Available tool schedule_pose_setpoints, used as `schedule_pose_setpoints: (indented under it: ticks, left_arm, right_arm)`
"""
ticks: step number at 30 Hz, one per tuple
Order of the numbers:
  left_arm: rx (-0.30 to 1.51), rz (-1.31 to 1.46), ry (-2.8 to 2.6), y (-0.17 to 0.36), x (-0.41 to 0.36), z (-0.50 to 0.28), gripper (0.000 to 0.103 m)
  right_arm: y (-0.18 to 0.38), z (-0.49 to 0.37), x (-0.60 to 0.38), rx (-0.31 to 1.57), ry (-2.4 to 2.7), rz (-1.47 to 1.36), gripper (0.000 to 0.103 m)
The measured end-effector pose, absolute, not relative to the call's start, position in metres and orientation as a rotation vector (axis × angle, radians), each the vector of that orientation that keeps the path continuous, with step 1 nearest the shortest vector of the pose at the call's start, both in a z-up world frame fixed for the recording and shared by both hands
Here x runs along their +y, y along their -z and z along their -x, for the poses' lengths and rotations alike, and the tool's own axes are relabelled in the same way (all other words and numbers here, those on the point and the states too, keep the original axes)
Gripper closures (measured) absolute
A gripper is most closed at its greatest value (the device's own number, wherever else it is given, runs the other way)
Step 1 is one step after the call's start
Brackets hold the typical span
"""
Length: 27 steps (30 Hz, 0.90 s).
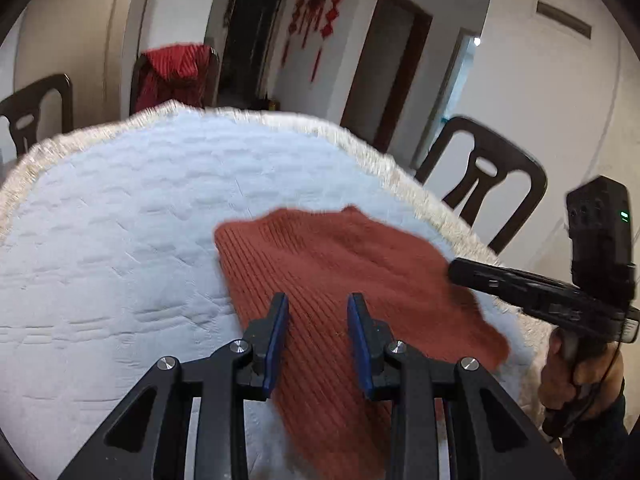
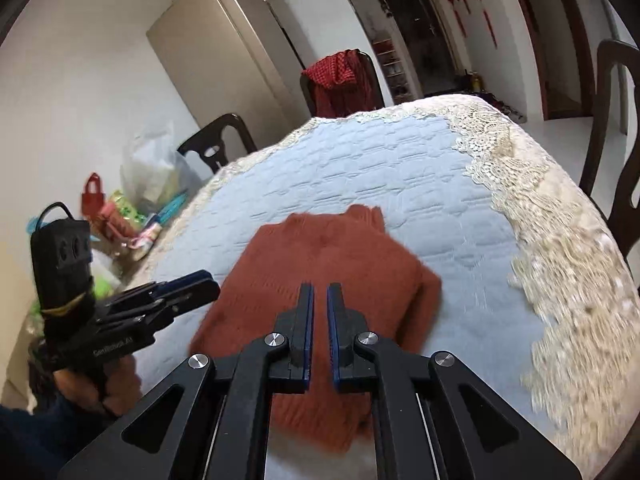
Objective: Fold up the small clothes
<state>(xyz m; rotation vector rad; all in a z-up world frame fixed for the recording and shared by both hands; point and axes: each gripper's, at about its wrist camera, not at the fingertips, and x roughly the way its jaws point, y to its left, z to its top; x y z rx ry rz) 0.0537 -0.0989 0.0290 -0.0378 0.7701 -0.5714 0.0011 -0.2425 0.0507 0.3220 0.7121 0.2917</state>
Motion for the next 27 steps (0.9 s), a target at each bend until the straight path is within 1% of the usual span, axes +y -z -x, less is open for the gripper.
schedule_pose_setpoints:
  ticks: [2, 3, 5, 9, 12, 15, 17, 19, 23, 27]
  left_arm:
    - [0.771, 0.031, 0.560, -0.019, -0.103, -0.054, 0.070]
    - [0.765, 0.017, 0.558, -0.020, -0.105, -0.051, 0.070]
    - [0.761, 0.010, 0.565, -0.025, -0.106, -0.049, 0.070]
    - [0.756, 0.028, 0.550, -0.029, -0.105, -0.064, 0.070]
    - [0.768, 0.045, 0.541, -0.025, -0.107, -0.080, 0.070]
    - [0.824, 0.034, 0.543, -0.012, -0.113, -0.090, 0.070]
    - [0.809, 0.018, 0.535, -0.015, -0.114, -0.083, 0.070]
    - [0.791, 0.032, 0.544, -0.024, -0.107, -0.073, 0.070]
    - [0.757, 0.037, 0.548, -0.040, -0.092, -0.047, 0.070]
    - [0.750, 0.040, 0.574, -0.044, -0.079, -0.017, 0.070]
  right_arm:
    - [-0.029, -0.018, -0.245, 0.796, -0.232, -0.309, 0.097]
    - [-0.019, -0.019, -0.254, 0.784, -0.239, -0.354, 0.097]
    - [-0.017, -0.016, -0.264, 0.783, -0.246, -0.411, 0.097]
    - [-0.024, -0.016, -0.270, 0.790, -0.239, -0.436, 0.097]
    - [-0.032, -0.027, -0.270, 0.764, -0.221, -0.403, 0.096]
    - [-0.017, -0.048, -0.271, 0.827, -0.187, -0.383, 0.095]
    - [-0.013, -0.049, -0.275, 0.820, -0.196, -0.396, 0.096]
    - [-0.017, -0.043, -0.279, 0.812, -0.197, -0.418, 0.096]
    - [-0.041, -0.013, -0.272, 0.758, -0.212, -0.355, 0.095]
    - [-0.058, 0.027, -0.252, 0.711, -0.298, -0.271, 0.095]
